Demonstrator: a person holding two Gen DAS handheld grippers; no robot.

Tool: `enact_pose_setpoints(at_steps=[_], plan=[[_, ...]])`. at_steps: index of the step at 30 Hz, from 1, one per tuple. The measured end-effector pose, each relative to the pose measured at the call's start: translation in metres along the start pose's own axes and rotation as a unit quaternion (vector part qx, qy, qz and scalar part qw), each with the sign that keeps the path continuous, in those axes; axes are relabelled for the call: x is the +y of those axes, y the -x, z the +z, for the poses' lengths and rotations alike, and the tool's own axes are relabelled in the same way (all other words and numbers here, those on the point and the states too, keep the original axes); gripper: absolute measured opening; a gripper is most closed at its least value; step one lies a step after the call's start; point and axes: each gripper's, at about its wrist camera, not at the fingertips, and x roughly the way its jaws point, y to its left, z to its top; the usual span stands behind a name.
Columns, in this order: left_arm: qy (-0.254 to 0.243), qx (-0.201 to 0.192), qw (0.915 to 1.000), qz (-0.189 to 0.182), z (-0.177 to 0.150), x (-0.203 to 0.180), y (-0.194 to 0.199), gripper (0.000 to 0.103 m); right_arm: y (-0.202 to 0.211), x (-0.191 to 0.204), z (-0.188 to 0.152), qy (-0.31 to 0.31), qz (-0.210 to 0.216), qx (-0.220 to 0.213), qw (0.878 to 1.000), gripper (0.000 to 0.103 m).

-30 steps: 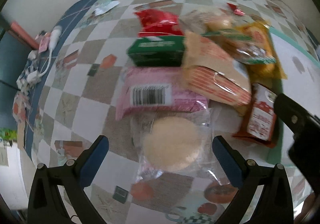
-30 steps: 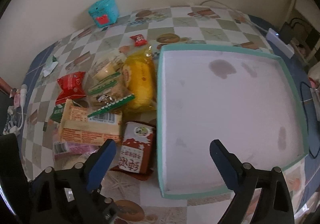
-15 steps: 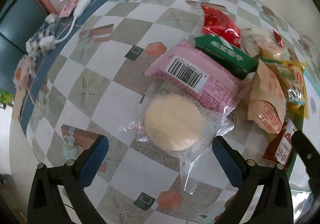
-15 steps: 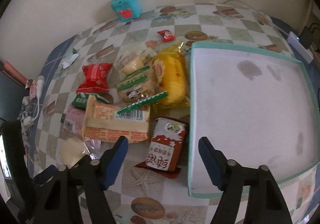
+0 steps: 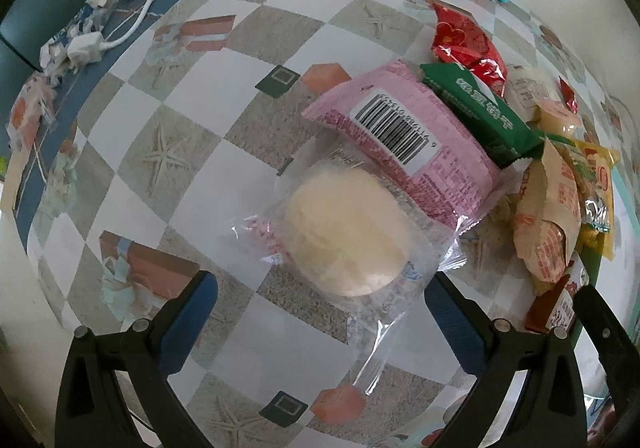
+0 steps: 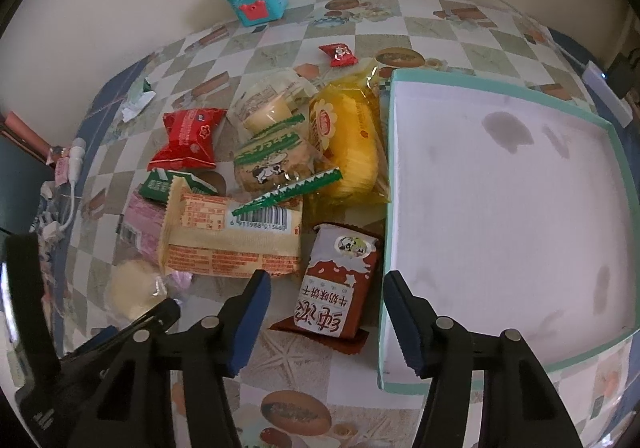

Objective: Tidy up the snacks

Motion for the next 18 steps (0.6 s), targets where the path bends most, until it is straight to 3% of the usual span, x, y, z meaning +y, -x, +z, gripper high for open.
enact_pose_setpoints(at_steps=[4,18], plan=[[0.005,0.002,1.0000,-0.003,-0.002,0.008,-0.006,0.103,0.005,0.006,0.000,0.010,0.005,-0.007,1.000,0.059],[0.012,0.008,0.9999,-0.002,-0.004,0.020,-0.013,0.103,-0.019,0.002,-0.004,0.005,-0.013,0.038,0.999,0.055]])
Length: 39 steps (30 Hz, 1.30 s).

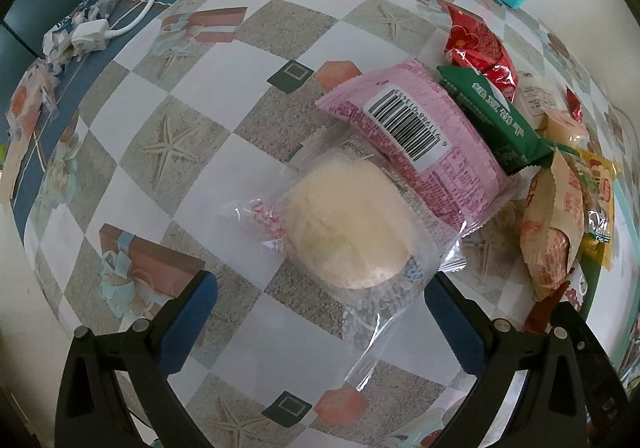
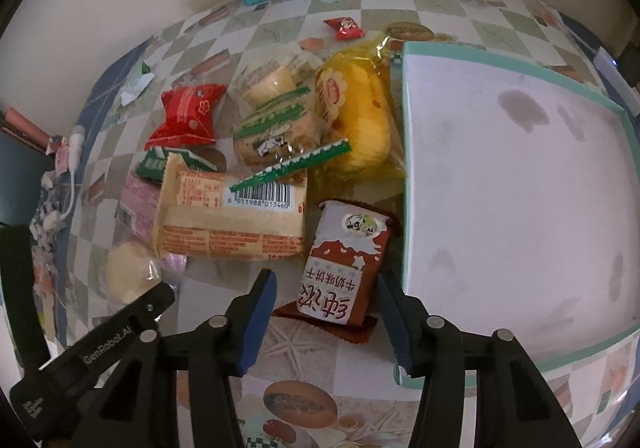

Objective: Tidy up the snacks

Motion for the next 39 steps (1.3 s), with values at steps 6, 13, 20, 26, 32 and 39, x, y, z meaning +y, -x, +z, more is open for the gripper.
enact_pose_setpoints(at_steps=[6,13,20,26,32,39], plan=[[-0.003,0.005,1.0000,0.007,-0.006,-0.001,-0.005,0.103,-0.004,0.007,0.002,0.020,-0.032,-0.008,0.999,0.049],[-0.010,0.001,0.9999,0.002,-0.008,-0.011,-0.002,0.094,-0.004,0.006,0.002,0.027,-0.036,-0.013,0.999,0.045],[-0.009,0.007,0.9999,-0.007,-0.007,-0.021,-0.003,0.091,-0.008,0.016,-0.001,0.053,-0.055,-0.014,0.997,0.045],[-0.006,0.002,0.9998,-0.019,-0.003,-0.021,-0.005,0.091,-0.016,0.028,-0.004,0.081,-0.088,-0.018,0.993,0.045],[-0.006,-0.014,0.9997,-0.019,0.000,-0.016,0.004,0.058,-0.019,0.021,-0.004,0.057,-0.068,-0.005,0.996,0.043],[0.005,-0.017,0.9989,-0.044,0.003,-0.009,0.006,0.038,-0.007,0.013,-0.001,0.038,-0.041,-0.013,0.998,0.043]])
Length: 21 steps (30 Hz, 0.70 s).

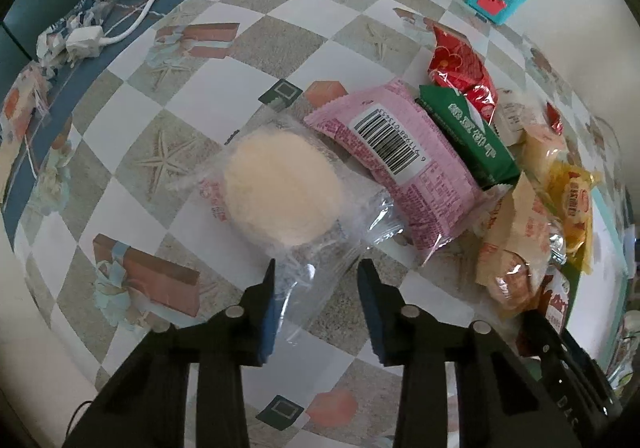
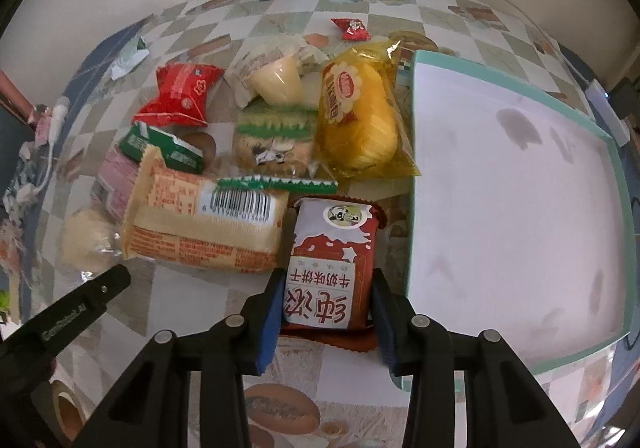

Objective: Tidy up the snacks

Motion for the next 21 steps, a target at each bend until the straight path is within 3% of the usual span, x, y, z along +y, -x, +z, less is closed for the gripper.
enact_pose_setpoints(at_steps=[5,9,14,17,21], plan=[[0.023,0.010,0.9988,-0.041,0.001,0.021,0.000,0.043,0.005,-0.006,0.002,-0.008,0.006,0.001,1.000,0.042],[0.019,0.000,0.9976,-0.067,0.001,0.034,0.012,0.077,0.002,-0.009,-0.003,-0.010,0.008,0.010,1.000,0.042],[0.017,-0.035,0.9987,-0.034,0.006,0.047,0.030,0.081,0.014,-0.023,-0.004,-0.034,0.031,0.004,0.999,0.042],[0.007,-0.053,0.9985,-0.011,0.021,0.038,0.028,0.095,0.028,-0.026,0.000,-0.044,0.048,-0.018,0.998,0.042],[-0.037,-0.053,0.9977,0.021,0.036,0.018,0.017,0.096,0.042,-0.027,0.002,-0.047,0.058,-0.043,0.996,0.042]])
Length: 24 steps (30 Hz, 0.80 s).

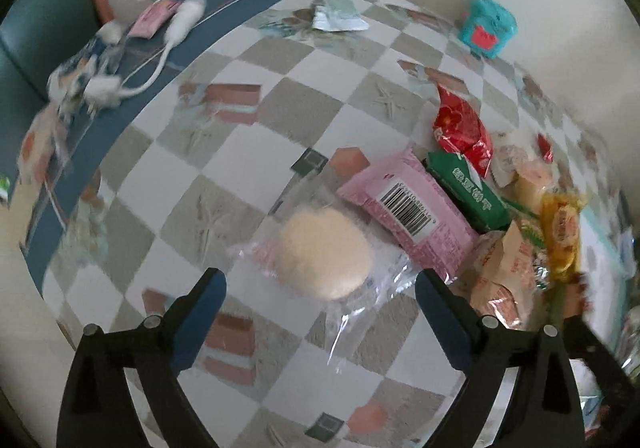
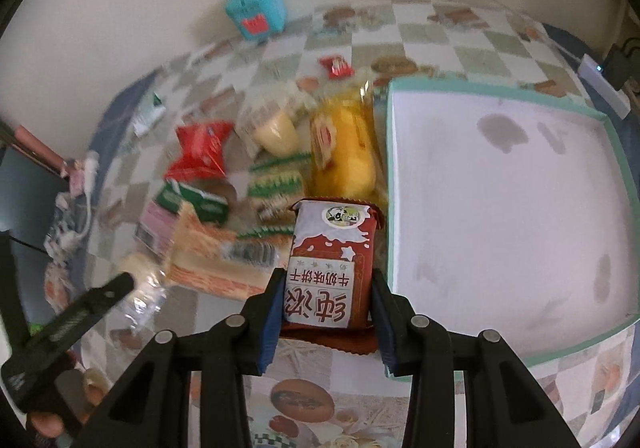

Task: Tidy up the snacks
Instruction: 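Grasp the wrapped round bun with the left gripper while the right lifts the biscuit pack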

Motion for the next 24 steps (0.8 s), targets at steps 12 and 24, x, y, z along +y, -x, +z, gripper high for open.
enact_pose_setpoints(at_steps=[12,24], plan=[[0.053,0.023,0.9982,0.016,0.012,0.003,-0.029,0.096,-0.008,-0.006,0.001,-0.011,0.003,0.013,1.000,0.042],[0.052,0.022,0.9976,0.039,-0.010,0.013,-0.030,0.059,-0.010,-0.009,-0.001,-0.017,0.007,0.018,1.000,0.042]])
